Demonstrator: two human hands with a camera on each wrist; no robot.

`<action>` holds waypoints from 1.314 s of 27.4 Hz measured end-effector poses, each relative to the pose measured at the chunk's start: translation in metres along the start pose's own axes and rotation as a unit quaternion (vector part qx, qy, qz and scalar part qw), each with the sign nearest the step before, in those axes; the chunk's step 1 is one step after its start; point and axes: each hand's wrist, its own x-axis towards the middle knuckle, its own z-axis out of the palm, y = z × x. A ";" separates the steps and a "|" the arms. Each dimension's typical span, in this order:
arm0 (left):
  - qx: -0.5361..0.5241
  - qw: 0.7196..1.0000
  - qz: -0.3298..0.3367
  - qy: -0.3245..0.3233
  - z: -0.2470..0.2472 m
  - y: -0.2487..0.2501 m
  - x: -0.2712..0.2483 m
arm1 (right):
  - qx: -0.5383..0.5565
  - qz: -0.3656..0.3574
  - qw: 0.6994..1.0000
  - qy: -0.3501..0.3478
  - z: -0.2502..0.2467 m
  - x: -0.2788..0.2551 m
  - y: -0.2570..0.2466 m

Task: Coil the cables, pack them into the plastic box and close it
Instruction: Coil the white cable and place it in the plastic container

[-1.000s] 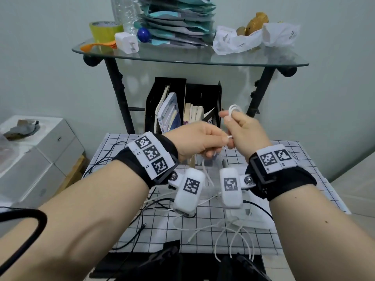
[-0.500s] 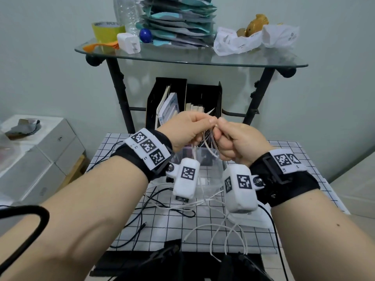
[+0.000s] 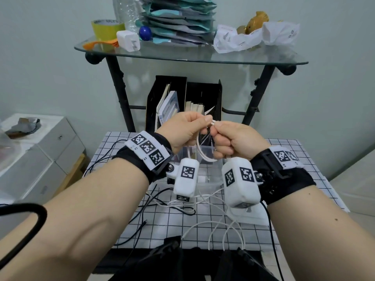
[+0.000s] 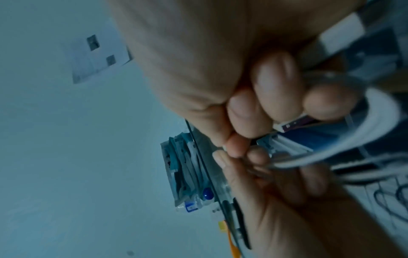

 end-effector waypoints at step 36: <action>0.053 0.995 0.003 -0.080 0.033 -0.006 -0.020 | -0.204 -0.194 0.923 0.265 -0.036 0.018 -0.002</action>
